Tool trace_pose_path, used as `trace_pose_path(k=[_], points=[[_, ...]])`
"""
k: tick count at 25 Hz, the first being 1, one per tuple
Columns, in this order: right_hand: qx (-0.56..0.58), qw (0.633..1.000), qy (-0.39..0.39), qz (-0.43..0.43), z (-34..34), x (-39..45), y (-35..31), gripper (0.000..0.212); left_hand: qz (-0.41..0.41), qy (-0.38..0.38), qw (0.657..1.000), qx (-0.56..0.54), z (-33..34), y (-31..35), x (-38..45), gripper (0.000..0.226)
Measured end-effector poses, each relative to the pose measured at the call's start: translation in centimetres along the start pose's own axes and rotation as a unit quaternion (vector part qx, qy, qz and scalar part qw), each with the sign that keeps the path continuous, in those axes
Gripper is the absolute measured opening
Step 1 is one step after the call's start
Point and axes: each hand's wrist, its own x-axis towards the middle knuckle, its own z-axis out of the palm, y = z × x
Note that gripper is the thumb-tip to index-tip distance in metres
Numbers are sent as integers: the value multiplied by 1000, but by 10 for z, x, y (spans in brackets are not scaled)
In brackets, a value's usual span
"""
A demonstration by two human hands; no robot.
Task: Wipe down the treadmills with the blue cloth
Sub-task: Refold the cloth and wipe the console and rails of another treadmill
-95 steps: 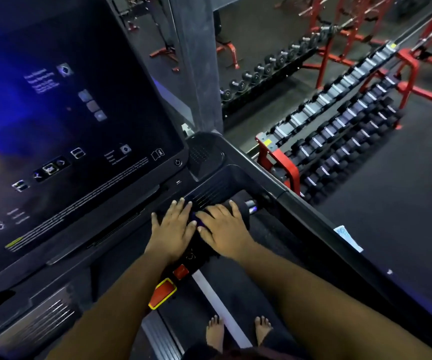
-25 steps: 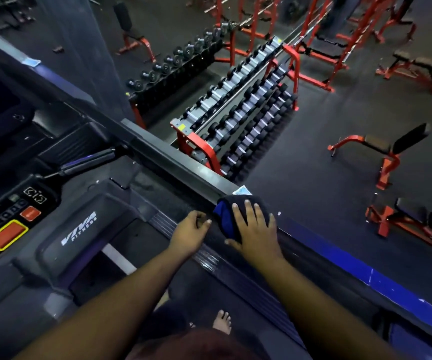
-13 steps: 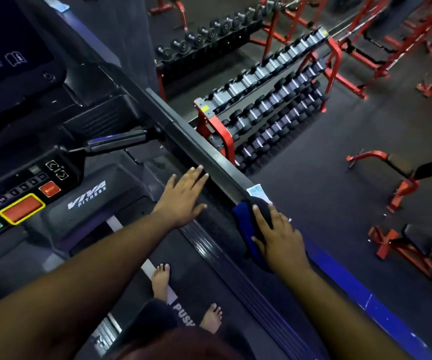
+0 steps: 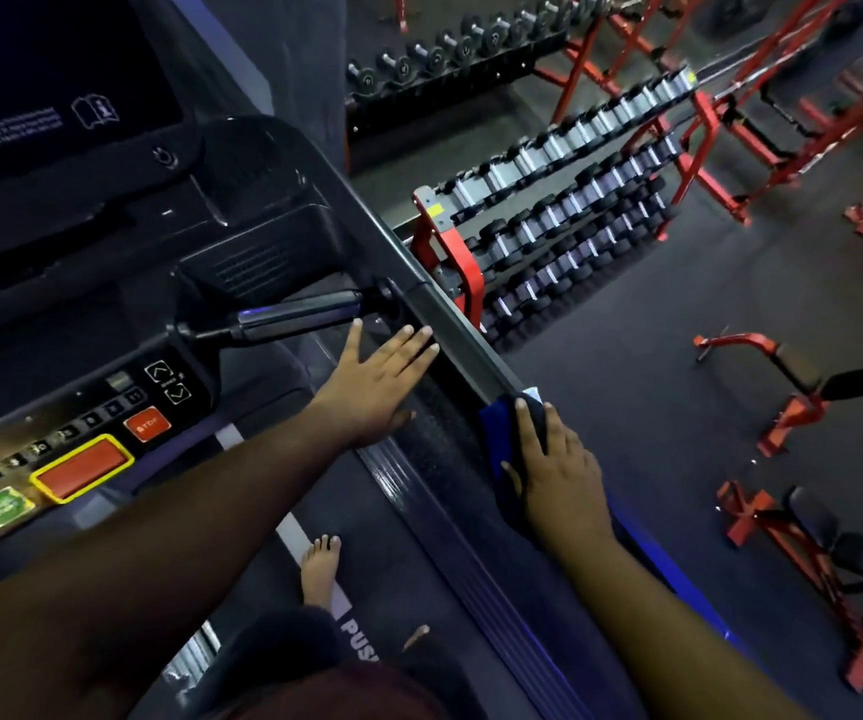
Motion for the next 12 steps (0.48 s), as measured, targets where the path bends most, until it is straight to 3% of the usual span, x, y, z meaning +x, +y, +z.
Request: trace_pose_path(k=[3, 6, 12], points=[[-7, 999, 29, -26, -8, 73, -52, 79, -45, 13, 998, 49, 0, -30, 3, 90], [-39, 998, 6, -55, -21, 126, -89, 77, -76, 8, 991, 113, -6, -62, 5, 88], [-161, 975, -18, -155, -15, 92, -59, 97, -51, -12, 988, 145, -6, -80, 4, 79]])
